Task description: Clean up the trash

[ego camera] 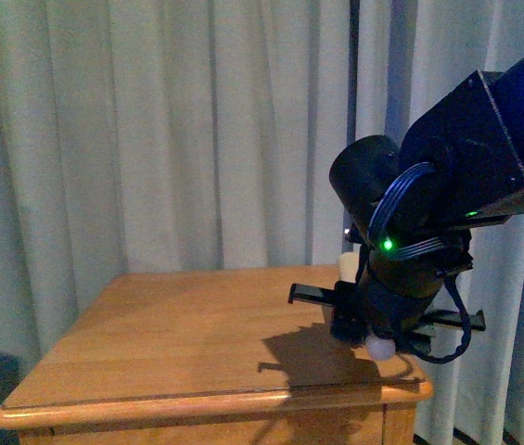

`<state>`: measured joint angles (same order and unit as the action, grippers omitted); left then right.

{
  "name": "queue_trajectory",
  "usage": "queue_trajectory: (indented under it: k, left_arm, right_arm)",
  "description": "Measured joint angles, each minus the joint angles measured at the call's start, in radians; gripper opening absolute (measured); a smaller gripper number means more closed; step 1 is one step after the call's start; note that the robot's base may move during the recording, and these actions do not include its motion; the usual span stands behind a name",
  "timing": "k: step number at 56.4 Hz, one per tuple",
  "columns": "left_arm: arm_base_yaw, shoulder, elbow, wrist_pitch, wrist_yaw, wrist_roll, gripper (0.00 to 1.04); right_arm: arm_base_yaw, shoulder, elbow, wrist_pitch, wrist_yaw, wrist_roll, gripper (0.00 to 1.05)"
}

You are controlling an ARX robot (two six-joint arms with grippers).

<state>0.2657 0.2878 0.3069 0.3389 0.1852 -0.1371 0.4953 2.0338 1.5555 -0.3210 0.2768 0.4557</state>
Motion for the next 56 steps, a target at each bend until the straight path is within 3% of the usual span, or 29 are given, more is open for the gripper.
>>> queue_trajectory:
  k: [11,23,41,56]
  left_arm:
    - [0.000,0.000,0.000,0.000,0.000,0.000,0.29]
    - [0.000,0.000,0.000,0.000,0.000,0.000,0.29]
    - [0.000,0.000,0.000,0.000,0.000,0.000,0.29]
    - [0.000,0.000,0.000,0.000,0.000,0.000,0.29]
  right_arm:
    - [0.013,-0.201,-0.201,0.292,0.116,-0.226,0.19]
    - [0.057,-0.615,-0.545,0.584,0.142,-0.462,0.19]
    - [0.127,-1.128,-0.860,0.538,0.306,-0.511,0.19]
    - [0.162,-1.302,-0.925,0.474,0.385,-0.483,0.19]
